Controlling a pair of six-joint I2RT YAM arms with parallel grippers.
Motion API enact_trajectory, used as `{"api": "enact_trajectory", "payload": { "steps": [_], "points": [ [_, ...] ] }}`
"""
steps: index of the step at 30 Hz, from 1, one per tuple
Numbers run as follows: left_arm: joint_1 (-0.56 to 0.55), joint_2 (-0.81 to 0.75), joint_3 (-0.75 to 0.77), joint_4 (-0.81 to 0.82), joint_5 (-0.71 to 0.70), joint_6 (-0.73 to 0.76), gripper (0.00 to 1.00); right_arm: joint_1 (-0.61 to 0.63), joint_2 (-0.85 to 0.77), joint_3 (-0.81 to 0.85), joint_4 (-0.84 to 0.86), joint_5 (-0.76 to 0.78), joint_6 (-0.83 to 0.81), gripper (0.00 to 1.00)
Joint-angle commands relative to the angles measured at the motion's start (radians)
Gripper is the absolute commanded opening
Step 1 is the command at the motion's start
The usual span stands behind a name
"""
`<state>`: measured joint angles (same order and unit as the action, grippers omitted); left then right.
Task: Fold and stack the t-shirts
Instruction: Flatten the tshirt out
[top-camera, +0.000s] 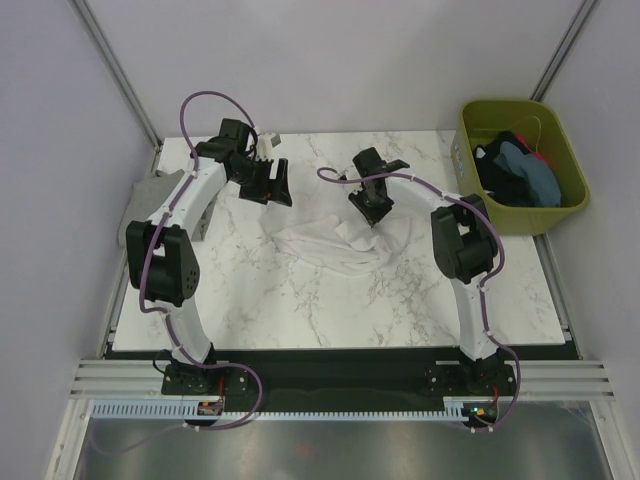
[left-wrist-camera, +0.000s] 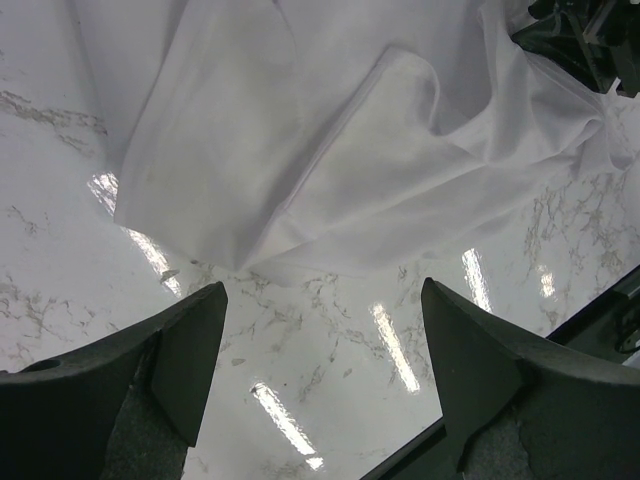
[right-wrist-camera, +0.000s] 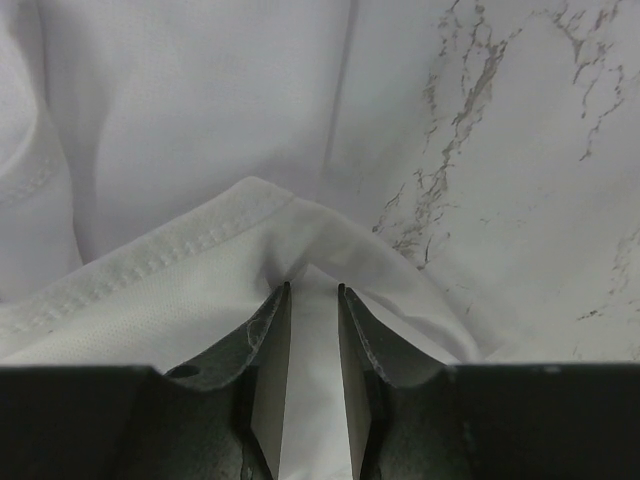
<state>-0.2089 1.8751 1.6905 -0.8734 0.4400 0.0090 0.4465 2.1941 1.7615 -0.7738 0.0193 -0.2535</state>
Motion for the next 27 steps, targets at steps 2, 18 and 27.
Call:
{"api": "enact_trajectory", "payload": {
  "steps": [2,18,27],
  "points": [
    [0.002,-0.031,0.003,0.007,-0.024,0.034,0.87,-0.003,0.027,0.009,0.008,-0.01,0.014,0.34],
    [0.002,-0.013,0.026,0.008,-0.012,0.029,0.87,-0.003,-0.066,0.055,-0.001,0.022,-0.013,0.0],
    [0.002,0.12,0.158,-0.009,-0.021,0.037,0.87,-0.003,-0.207,0.081,-0.002,0.064,-0.056,0.0]
  ]
}}
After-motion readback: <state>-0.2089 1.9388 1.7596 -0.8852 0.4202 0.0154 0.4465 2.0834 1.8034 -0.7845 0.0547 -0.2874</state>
